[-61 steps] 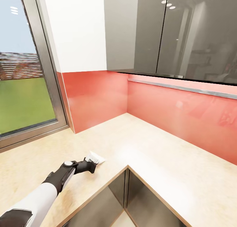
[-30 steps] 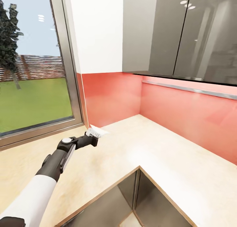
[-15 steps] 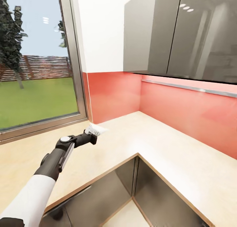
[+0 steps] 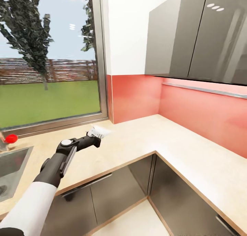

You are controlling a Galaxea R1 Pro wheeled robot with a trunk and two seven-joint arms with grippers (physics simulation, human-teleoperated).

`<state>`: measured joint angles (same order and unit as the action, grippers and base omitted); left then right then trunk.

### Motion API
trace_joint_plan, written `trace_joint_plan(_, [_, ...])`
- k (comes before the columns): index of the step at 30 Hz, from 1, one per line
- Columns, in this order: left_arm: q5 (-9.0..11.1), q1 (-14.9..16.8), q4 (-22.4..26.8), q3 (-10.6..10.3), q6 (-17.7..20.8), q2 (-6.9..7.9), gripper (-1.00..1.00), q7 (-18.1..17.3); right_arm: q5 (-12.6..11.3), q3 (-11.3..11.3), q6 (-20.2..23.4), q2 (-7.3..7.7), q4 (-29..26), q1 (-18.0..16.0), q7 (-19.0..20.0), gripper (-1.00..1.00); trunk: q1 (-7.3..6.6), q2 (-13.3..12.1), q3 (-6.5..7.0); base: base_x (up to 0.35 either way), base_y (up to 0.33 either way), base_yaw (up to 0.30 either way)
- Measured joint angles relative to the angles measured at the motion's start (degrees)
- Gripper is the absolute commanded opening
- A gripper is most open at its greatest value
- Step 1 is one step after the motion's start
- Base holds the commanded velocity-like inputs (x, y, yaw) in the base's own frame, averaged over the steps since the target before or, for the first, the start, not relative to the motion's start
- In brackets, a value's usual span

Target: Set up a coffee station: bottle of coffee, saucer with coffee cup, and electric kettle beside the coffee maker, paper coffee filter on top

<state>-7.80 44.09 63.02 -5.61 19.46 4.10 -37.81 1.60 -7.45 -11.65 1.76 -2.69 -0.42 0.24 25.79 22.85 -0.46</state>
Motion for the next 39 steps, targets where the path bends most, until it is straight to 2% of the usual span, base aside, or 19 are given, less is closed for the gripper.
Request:
trace_joint_plan(3, [0.05, -0.84, 3.65, -0.08, 4.88, 0.01, -1.00, 0.04, 0.00, 0.00, 0.00, 0.00, 0.00, 0.00, -0.07, 1.00, -0.02, 0.00, -0.03, -0.141, 0.059, 0.279])
trace_joint_plan(5, [0.03, -2.59, 6.46, 0.23, 7.01, 0.02, -1.00, 0.09, -0.01, -0.01, 0.00, 0.00, 0.00, 0.00, -0.09, 1.00, -0.03, 0.00, -0.06, -0.028, 0.012, 0.279])
trace_joint_plan(6, [-0.10, -4.16, 9.03, 1.78, 8.00, 0.09, -1.00, 0.10, -0.01, -0.03, -0.01, 0.00, 0.00, 0.00, -0.23, 1.00, -0.04, 0.00, -0.08, -0.008, 0.003, 0.279])
trace_joint_plan(9, [-0.17, -4.80, 10.18, 5.70, 8.36, 0.30, -1.00, 0.09, -0.01, -0.03, -0.01, -0.05, 0.00, 0.01, -0.38, 1.00, -0.04, -0.01, -0.14, -0.002, 0.001, 0.275])
trace_joint_plan(10, [-0.12, -4.93, 10.22, 8.38, 8.35, 1.23, -1.00, 0.14, 0.03, 0.03, 0.00, -0.08, 0.00, 0.01, -0.40, 1.00, -0.04, -0.01, -0.17, 0.000, 0.000, 0.256])
trace_joint_plan(12, [-0.16, -6.20, 9.95, 9.78, 8.00, 2.13, -1.00, 0.07, 0.00, 0.05, 0.00, -0.08, 0.00, 0.01, -0.40, 1.00, -0.04, -0.03, -0.25, 0.000, 0.000, 0.251])
trace_joint_plan(14, [-0.50, -7.45, 9.88, 9.93, 7.74, 2.31, -1.00, 0.03, -0.01, 0.05, 0.00, -0.09, 0.00, 0.02, -0.45, 1.00, -0.04, -0.03, -0.34, 0.000, 0.000, 0.249])
trace_joint_plan(19, [-0.41, -7.92, 10.23, 10.01, 7.71, 3.48, -1.00, -0.03, -0.01, 0.05, 0.00, -0.09, 0.00, 0.02, -0.45, 1.00, -0.04, -0.04, -0.47, 0.000, 0.000, 0.266])
trace_joint_plan(28, [-0.59, -7.93, 10.39, 9.70, 7.63, 3.56, -1.00, 0.03, -0.01, 0.05, 0.00, -0.09, 0.00, 0.02, -0.45, 1.00, -0.04, -0.04, -0.47, -0.014, 0.000, 0.278])
trace_joint_plan(39, [-0.67, -7.84, 10.47, 9.95, 7.67, 3.53, -1.00, 0.14, -0.01, 0.06, 0.01, -0.09, 0.00, 0.02, -0.46, 1.00, -0.01, -0.04, -0.47, -0.270, 0.137, 0.278])
